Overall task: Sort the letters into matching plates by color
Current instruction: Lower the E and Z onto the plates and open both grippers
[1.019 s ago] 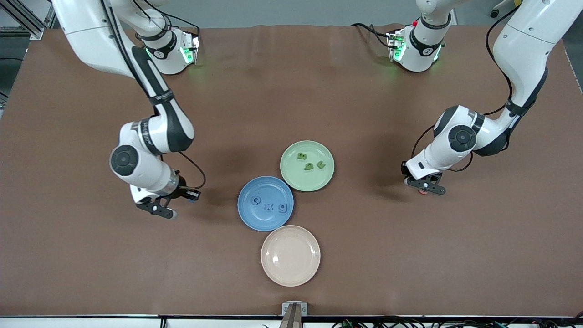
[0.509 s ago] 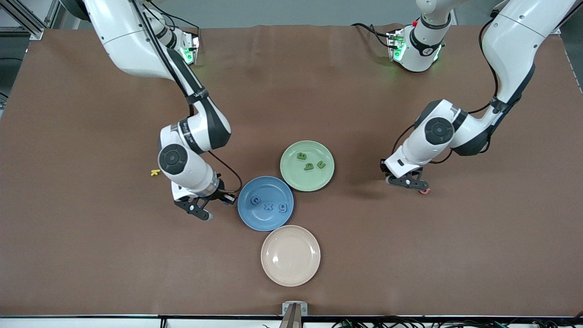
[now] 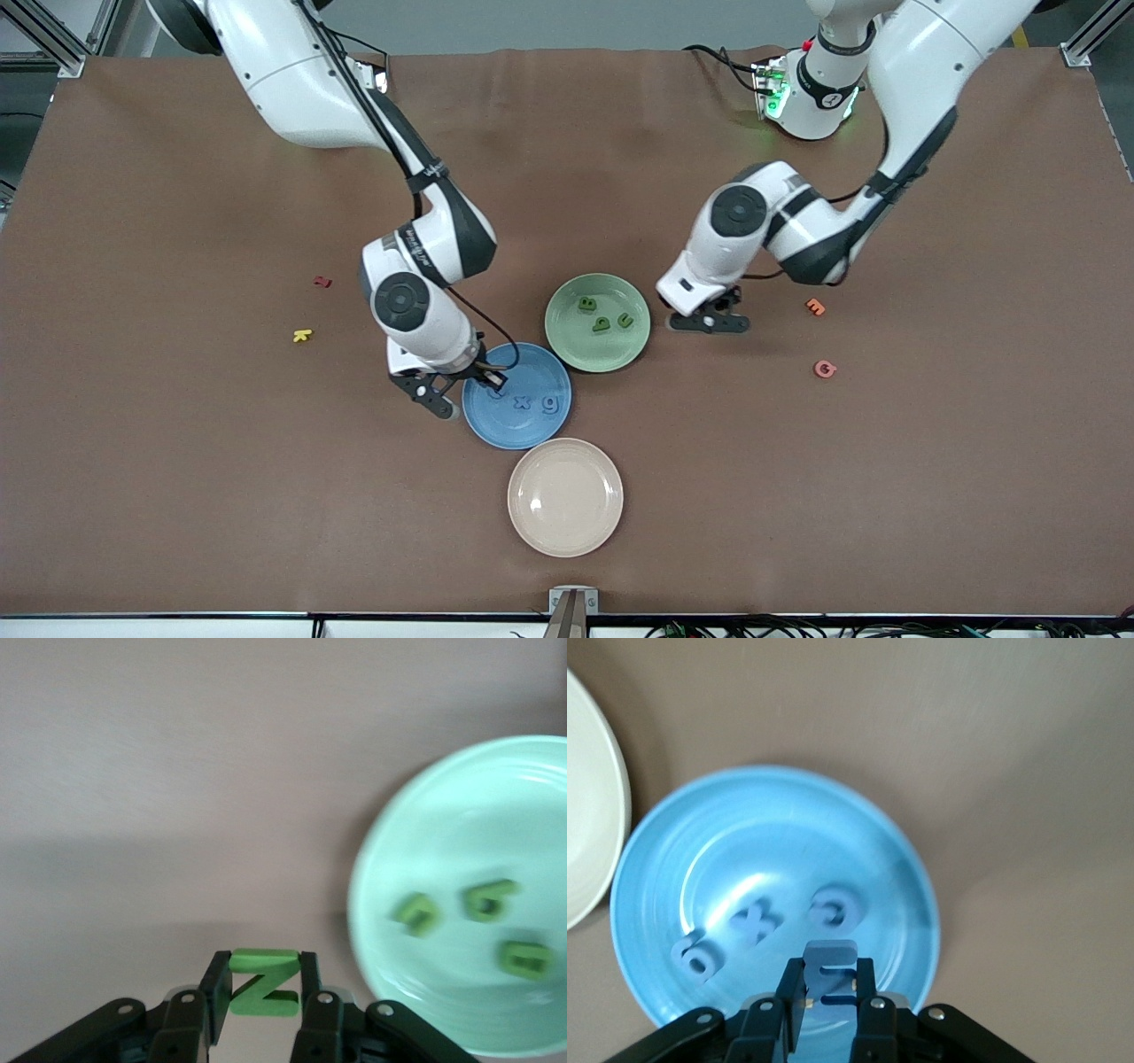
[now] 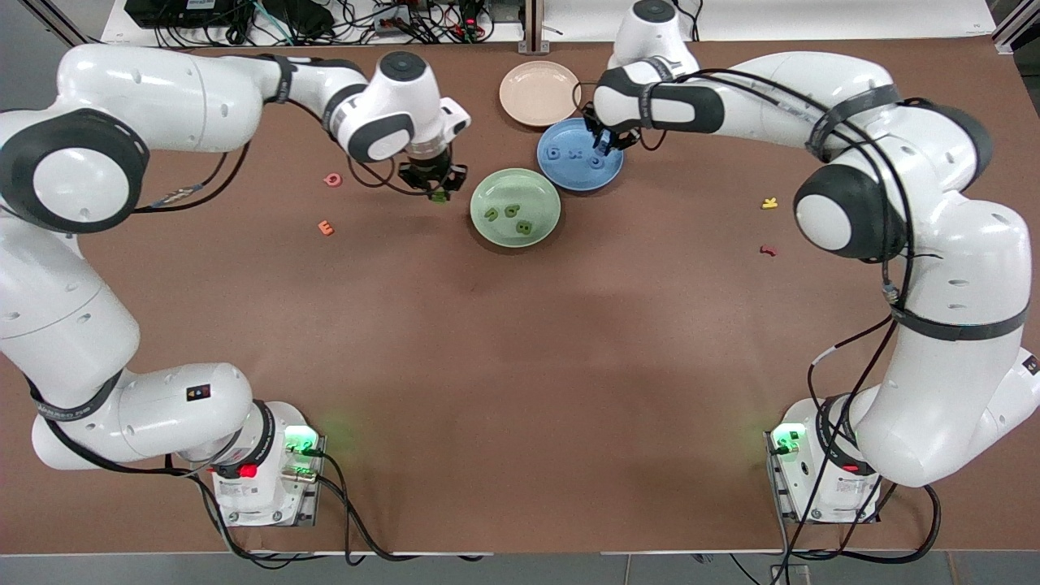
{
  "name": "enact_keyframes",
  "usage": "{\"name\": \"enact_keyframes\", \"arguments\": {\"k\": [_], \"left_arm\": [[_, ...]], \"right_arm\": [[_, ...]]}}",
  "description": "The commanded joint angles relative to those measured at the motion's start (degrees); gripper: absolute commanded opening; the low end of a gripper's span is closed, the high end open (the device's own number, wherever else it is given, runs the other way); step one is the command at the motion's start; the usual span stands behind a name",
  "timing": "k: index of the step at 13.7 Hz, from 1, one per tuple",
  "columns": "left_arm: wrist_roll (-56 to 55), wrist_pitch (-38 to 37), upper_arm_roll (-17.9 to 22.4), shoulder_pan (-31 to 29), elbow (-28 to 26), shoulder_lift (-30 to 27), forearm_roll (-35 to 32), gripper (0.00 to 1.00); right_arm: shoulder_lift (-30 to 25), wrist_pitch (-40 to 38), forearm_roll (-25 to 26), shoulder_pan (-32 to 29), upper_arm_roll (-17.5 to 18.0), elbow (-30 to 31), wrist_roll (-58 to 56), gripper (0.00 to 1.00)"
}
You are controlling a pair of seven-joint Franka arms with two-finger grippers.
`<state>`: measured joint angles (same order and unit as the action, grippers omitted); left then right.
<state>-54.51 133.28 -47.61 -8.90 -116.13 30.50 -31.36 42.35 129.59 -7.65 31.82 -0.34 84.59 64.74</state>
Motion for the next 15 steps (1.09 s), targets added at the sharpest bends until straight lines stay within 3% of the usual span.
{"name": "enact_keyframes", "arguments": {"k": [1, 4, 8, 15], "left_arm": [[-5.9, -1.4, 0.2, 4.2, 4.0, 3.6, 0.0, 0.18], [-9.9, -1.5, 1.7, 9.6, 7.6, 6.1, -0.4, 0.18], [-13.2, -1.4, 7.6, 17.9, 12.2, 8.3, -0.3, 0.18], [-14.7, -1.4, 11.0, 23.0, 15.3, 10.2, -0.3, 0.20]], "right_arm": [[6.2, -2.1, -0.1, 2.4, -0.5, -7.9, 6.0, 0.00], [6.3, -2.2, -0.1, 3.2, -0.5, -7.9, 7.2, 0.00], [6.6, -2.2, 0.0, 3.3, -0.5, -7.8, 8.0, 0.00], [6.6, -2.3, 0.0, 3.3, -0.5, -7.8, 7.9, 0.05]]}}
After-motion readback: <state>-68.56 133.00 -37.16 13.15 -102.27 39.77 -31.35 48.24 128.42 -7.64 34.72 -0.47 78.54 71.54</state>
